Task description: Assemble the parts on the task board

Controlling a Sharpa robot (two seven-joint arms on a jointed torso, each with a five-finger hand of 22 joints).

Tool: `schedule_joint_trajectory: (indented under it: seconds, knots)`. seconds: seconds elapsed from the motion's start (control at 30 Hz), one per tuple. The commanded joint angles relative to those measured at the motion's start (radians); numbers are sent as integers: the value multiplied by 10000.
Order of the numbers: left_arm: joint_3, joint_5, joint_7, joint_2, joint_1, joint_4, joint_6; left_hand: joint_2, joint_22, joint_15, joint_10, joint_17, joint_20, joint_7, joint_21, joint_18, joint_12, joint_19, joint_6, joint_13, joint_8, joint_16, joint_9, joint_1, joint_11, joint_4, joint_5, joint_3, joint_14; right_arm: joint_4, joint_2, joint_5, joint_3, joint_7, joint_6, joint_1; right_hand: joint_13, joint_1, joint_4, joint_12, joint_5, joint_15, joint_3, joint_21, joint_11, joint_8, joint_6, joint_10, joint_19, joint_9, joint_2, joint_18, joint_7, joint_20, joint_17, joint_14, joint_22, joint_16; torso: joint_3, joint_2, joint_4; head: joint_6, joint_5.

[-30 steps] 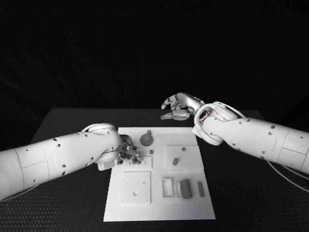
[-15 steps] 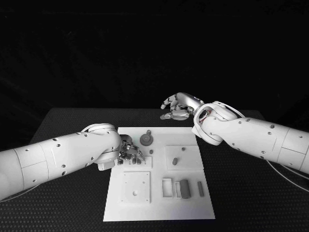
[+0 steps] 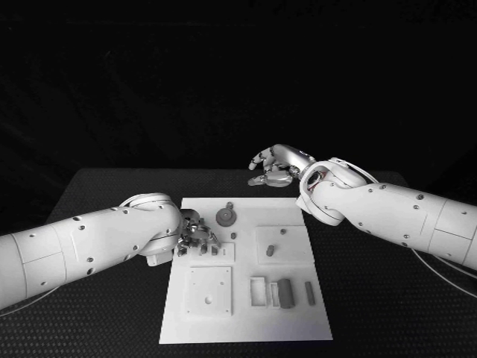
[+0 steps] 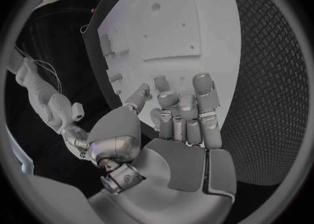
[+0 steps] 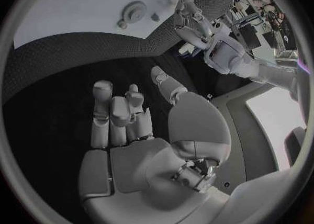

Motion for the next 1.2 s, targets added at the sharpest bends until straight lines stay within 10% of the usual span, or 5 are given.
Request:
schedule_joint_trajectory:
  seconds: [0.03,0.17,0.37,0.77,1.2]
  knots:
    - [82,21,79,-202,51,160,-293,44,160,-67,-35,-17,-72,-3,-57,111,-52,11,-1,16,-43,55,18,-71,-16,-9,-49,-48,-17,-41,-13,-30,6,55,90,1,-13,-27,-66,-36,66,37,-21,-52,-11,-6,-212,-86,42,5,84,614,278,-53,-1,-66,108,-57,6,2,-4,44,-21]
    - [441,1,-6,-317,144,72,-261,39,156,-77,-34,-27,-71,7,-66,118,-63,13,-39,12,-94,53,14,-74,-9,-48,-49,-79,-19,-83,-24,-30,6,53,87,1,-14,-28,-67,-36,66,37,-23,-53,-11,-7,-214,-86,42,5,83,614,279,-53,-1,-66,108,-57,3,-2,14,77,-34]
    - [636,7,-13,-365,382,-397,-673,78,143,-100,-56,-66,-71,79,-104,144,-107,6,-221,0,-341,28,-66,-27,53,-155,-49,-97,-46,-100,-28,-30,6,50,92,1,-15,-30,-69,-35,66,38,-25,-54,-10,-9,-218,-87,42,4,84,614,279,-52,-1,-67,109,-57,1,9,13,120,-40]
    - [662,-10,80,268,440,-1924,-822,-82,80,593,-260,-382,152,975,-389,207,-418,-156,-2159,-155,-2524,-247,-1751,255,887,-380,-44,140,-149,-126,-2,-30,6,48,103,1,-17,-34,-70,-35,66,39,-28,-55,-9,-13,-225,-87,42,2,83,614,281,-51,-2,-67,110,-57,-6,26,-5,198,-62]
    - [645,-142,126,947,305,-2881,-1,-237,104,1016,-345,-443,585,1419,-485,564,-379,-145,-3032,-171,-3272,-238,-2840,81,1320,-233,-37,208,-173,-123,46,-30,6,47,108,1,-19,-38,-71,-34,67,40,-30,-57,-7,-18,-233,-87,42,0,85,614,283,-50,-2,-68,111,-57,-5,38,-8,200,-93]
